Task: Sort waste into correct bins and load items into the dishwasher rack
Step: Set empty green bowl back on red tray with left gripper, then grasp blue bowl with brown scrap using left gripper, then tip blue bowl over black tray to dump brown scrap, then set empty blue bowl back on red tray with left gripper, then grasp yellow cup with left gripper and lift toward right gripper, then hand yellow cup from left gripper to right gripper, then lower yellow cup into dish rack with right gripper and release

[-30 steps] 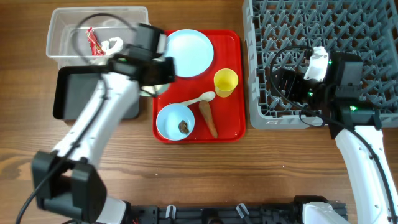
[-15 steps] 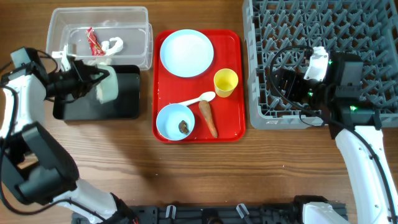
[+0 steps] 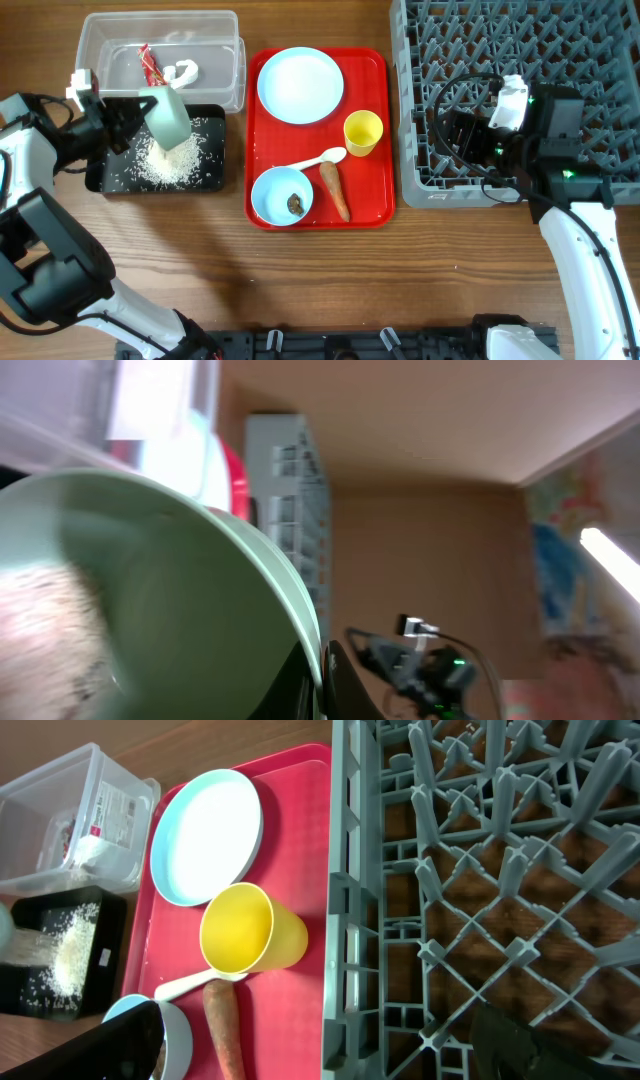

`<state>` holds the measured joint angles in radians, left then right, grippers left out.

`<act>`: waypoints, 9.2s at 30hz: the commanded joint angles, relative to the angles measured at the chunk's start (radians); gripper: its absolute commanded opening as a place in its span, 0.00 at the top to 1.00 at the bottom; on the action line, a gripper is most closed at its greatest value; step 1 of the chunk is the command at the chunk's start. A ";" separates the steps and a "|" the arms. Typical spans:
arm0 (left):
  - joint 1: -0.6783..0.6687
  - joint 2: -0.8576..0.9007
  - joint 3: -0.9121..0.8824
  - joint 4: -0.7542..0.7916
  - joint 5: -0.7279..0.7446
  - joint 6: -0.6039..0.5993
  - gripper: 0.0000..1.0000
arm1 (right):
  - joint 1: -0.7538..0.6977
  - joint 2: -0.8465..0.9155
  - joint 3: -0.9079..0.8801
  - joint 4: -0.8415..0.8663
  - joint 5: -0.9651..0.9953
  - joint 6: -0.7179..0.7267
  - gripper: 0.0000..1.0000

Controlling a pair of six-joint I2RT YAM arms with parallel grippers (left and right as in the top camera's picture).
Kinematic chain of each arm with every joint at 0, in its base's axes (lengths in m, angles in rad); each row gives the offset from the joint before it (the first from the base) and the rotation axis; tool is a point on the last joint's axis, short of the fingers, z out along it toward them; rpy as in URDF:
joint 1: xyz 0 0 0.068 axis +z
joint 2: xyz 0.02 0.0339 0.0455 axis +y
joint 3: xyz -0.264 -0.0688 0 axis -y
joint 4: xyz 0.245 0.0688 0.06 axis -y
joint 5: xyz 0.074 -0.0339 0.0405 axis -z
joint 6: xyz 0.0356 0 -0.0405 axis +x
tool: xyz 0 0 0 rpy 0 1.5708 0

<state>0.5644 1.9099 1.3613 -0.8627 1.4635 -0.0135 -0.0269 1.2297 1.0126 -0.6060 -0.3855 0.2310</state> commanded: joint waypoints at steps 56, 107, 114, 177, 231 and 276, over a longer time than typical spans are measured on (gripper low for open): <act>-1.046 -0.071 0.042 0.090 -1.613 -0.230 0.56 | 0.007 0.008 0.021 -0.043 0.022 0.007 0.00; -0.102 0.063 -0.150 0.198 0.114 0.003 0.96 | 0.007 0.008 0.021 -0.038 0.019 0.006 0.00; -0.031 0.062 -0.150 0.198 0.113 -0.122 0.96 | 0.007 0.008 0.021 -0.033 0.019 0.007 0.00; -1.127 0.226 0.262 0.178 -1.360 -0.151 0.96 | 0.007 0.012 0.021 -0.040 0.031 0.005 0.00; -0.809 0.033 0.288 0.167 -0.200 -0.150 0.47 | -0.064 0.252 0.022 0.568 -0.674 0.136 0.48; -1.026 0.037 0.288 -0.079 -1.238 -0.245 0.33 | 0.276 0.265 0.319 -0.304 0.443 0.110 0.06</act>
<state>-0.3580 1.9556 1.6432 -0.9207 0.3458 -0.1761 0.2447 1.5105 1.3117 -0.9192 0.0738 0.3538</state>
